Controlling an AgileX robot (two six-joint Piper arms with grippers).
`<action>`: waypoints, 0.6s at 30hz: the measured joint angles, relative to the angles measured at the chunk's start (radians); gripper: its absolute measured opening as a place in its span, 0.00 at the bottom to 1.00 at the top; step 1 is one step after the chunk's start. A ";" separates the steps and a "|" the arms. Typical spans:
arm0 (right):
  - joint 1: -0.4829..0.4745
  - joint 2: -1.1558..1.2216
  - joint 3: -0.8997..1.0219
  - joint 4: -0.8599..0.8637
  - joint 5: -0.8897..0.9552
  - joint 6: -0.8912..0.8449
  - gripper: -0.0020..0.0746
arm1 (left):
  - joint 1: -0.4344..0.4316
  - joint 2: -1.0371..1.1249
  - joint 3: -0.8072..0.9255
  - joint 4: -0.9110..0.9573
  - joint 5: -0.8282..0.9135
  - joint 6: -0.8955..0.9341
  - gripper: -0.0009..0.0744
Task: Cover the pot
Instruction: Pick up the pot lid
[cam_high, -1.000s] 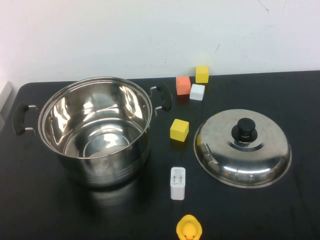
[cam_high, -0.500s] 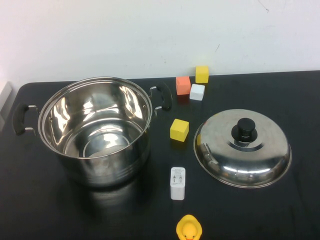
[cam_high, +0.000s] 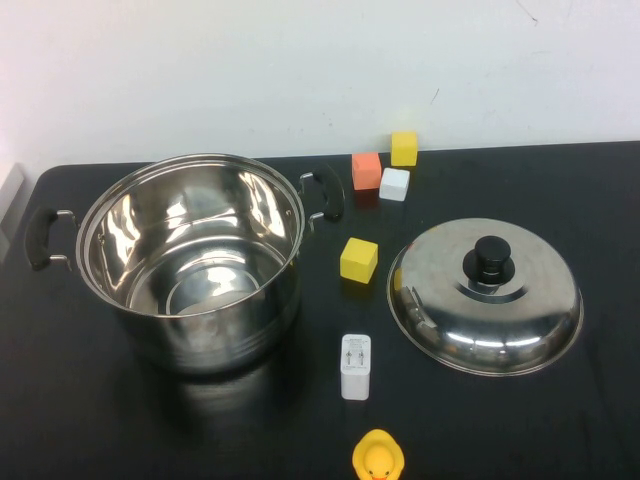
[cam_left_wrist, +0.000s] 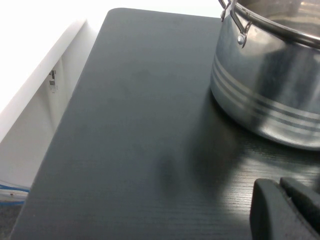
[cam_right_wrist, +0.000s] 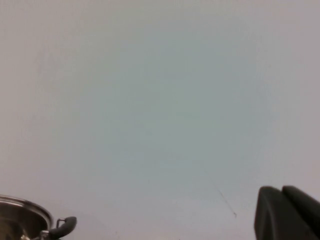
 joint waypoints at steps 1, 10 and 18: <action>0.000 0.000 0.000 0.001 -0.007 0.013 0.02 | 0.000 0.000 0.000 0.000 0.000 0.000 0.01; 0.000 0.000 0.000 0.005 -0.042 0.031 0.02 | 0.000 0.000 0.000 0.000 0.000 0.000 0.01; 0.000 0.000 0.000 0.005 -0.049 -0.223 0.02 | 0.000 0.000 0.000 0.000 0.000 0.000 0.01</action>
